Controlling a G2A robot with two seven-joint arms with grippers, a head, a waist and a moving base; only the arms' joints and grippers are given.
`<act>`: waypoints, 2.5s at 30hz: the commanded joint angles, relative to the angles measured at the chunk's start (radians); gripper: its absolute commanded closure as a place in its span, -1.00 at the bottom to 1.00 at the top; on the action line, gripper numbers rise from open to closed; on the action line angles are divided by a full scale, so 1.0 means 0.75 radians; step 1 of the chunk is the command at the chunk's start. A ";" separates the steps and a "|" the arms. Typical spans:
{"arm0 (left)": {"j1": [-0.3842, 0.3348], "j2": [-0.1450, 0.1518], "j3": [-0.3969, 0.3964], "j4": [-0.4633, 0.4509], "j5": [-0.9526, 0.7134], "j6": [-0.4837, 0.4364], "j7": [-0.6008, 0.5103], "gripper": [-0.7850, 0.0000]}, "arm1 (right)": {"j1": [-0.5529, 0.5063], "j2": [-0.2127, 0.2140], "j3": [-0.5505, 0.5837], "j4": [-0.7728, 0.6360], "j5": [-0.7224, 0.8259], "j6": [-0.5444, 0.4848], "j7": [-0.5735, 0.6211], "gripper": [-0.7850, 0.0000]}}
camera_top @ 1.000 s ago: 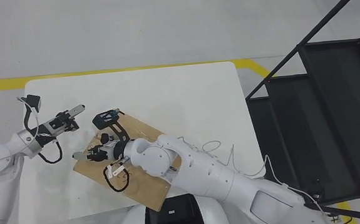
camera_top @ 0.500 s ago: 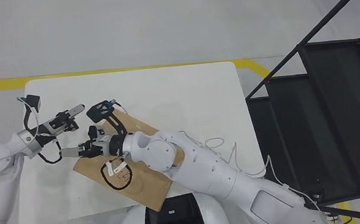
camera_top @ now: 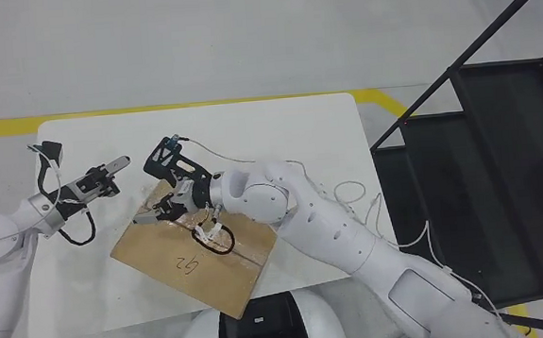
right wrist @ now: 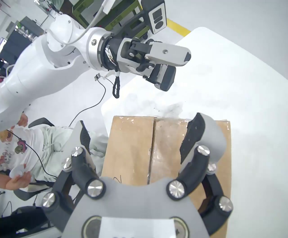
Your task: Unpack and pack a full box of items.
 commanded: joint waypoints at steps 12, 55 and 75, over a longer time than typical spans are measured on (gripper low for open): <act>0.024 -0.001 -0.018 -0.064 0.038 0.057 0.030 -1.00 | 0.170 -0.064 -0.103 0.310 0.190 -0.090 0.079 -0.98; 0.044 -0.014 -0.046 -0.077 0.048 0.076 0.038 -1.00 | 0.082 0.027 0.152 0.281 0.987 -0.558 0.522 1.00; 0.044 -0.019 -0.066 -0.057 0.042 0.067 0.033 -1.00 | 0.350 -0.145 -0.244 0.675 0.924 -0.439 0.365 1.00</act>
